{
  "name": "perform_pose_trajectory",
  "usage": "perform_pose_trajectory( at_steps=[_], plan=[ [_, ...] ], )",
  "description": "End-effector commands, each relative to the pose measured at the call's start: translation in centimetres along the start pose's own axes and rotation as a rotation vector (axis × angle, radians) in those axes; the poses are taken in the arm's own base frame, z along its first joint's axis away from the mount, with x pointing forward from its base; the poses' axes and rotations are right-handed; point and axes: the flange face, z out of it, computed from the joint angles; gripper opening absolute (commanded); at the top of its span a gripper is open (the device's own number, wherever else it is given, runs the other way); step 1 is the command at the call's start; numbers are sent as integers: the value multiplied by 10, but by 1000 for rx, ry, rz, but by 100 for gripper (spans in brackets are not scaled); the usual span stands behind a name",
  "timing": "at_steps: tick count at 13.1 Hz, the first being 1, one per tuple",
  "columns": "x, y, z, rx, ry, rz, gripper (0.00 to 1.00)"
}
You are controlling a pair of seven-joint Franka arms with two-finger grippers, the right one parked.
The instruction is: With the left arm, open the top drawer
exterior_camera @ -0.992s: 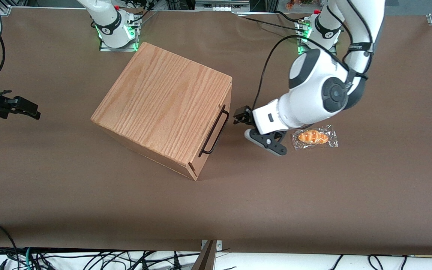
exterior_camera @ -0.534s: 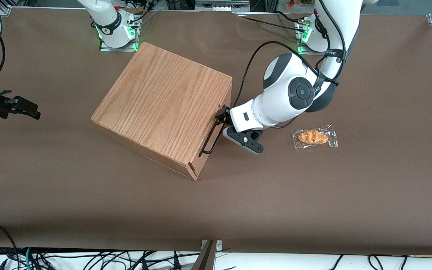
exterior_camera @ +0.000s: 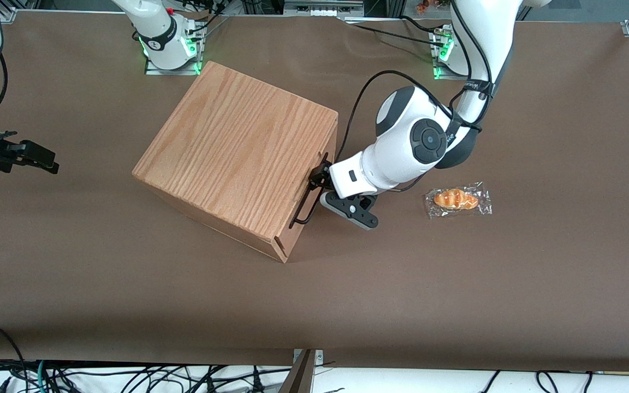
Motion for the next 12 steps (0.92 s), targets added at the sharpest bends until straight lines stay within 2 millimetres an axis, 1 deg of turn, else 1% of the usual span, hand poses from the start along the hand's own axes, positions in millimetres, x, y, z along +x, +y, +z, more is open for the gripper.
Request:
perform_pose_trajectory(
  at_steps=[1,3,5,7,9,11,12],
  plan=[
    [5,1,6,54,8,33,100],
    [4,-3,12,59,0,31,100],
    [4,-7,13,110,-5,61,100],
    [5,-21,10,171,-11,79,100],
    [9,-41,0,180,-4,58,100],
    [12,-66,-11,191,-8,23,100],
    [13,-85,-20,204,-11,-1,100]
  ],
)
